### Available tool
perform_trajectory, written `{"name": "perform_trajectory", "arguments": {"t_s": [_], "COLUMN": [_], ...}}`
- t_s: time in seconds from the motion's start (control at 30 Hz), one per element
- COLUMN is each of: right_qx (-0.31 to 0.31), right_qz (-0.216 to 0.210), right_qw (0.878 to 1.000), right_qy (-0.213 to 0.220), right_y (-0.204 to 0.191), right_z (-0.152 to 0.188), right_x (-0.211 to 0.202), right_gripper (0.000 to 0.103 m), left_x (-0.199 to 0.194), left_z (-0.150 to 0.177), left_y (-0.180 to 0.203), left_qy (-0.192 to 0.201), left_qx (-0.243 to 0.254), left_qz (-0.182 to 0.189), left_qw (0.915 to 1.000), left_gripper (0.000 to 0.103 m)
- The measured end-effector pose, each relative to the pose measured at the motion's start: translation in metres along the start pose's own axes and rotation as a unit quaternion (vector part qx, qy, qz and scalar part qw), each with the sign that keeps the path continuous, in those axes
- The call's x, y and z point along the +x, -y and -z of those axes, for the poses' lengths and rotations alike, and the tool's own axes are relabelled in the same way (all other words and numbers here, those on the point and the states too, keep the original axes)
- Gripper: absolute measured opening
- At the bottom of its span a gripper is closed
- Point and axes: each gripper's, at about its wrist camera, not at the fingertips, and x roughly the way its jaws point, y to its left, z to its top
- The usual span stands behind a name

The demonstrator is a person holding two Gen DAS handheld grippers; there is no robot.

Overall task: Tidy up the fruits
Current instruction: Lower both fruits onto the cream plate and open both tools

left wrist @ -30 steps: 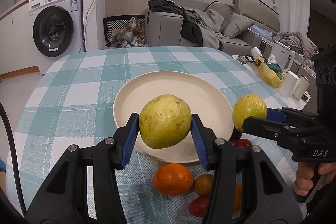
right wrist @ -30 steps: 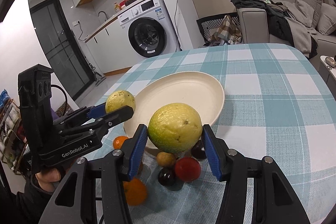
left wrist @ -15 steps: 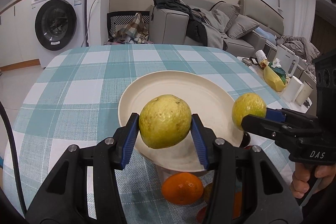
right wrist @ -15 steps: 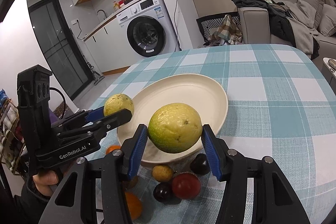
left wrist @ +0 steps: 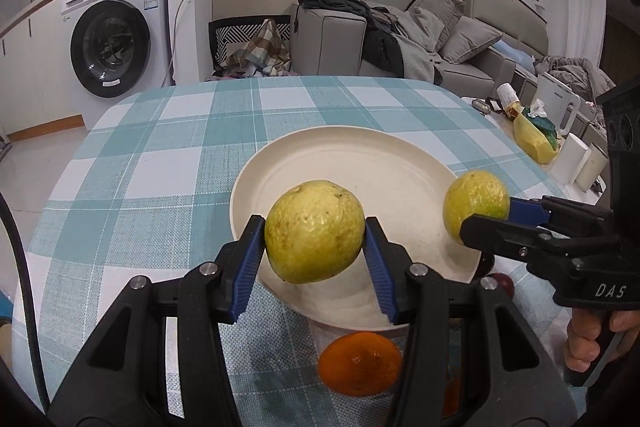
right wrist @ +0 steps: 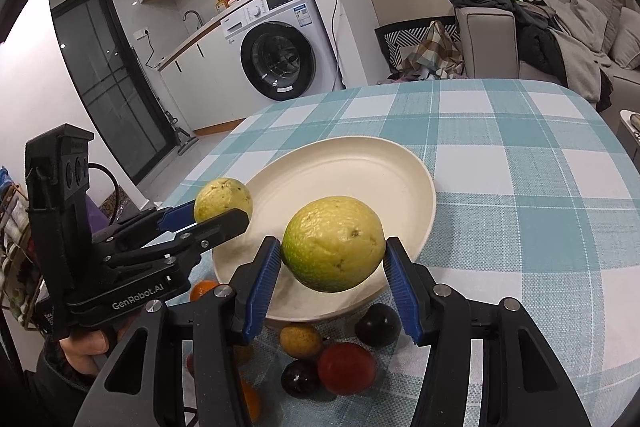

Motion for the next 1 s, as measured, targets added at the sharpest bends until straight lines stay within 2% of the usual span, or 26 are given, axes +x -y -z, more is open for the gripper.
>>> {"name": "perform_trajectory", "arguments": {"t_s": [0.2,0.5,0.7,1.0], "right_qx": [-0.005,-0.015,-0.031,-0.035], "right_qz": [0.005,0.011,0.025,0.03], "right_qw": [1.0,0.999,0.998,0.997], "right_qy": [-0.018,-0.034,-0.049,-0.06], "right_y": [0.001,-0.003,-0.007,-0.008], "right_z": [0.002,-0.001,-0.004,-0.006], "right_x": [0.01,0.02,0.029,0.036], "right_gripper": [0.054,0.054,0.054,0.054], "left_x": [0.0,0.008,0.023,0.027], "left_z": [0.001,0.0,0.0,0.001], "left_y": [0.002,0.002,0.002,0.007], "left_qy": [0.0,-0.023,-0.055,-0.06], "left_qx": [0.004,0.007,0.007,0.018], "left_qz": [-0.007,-0.008,-0.013,-0.019], "left_qw": [1.0,0.9997,0.9984,0.9978], "left_gripper": [0.047,0.047,0.047,0.047]}}
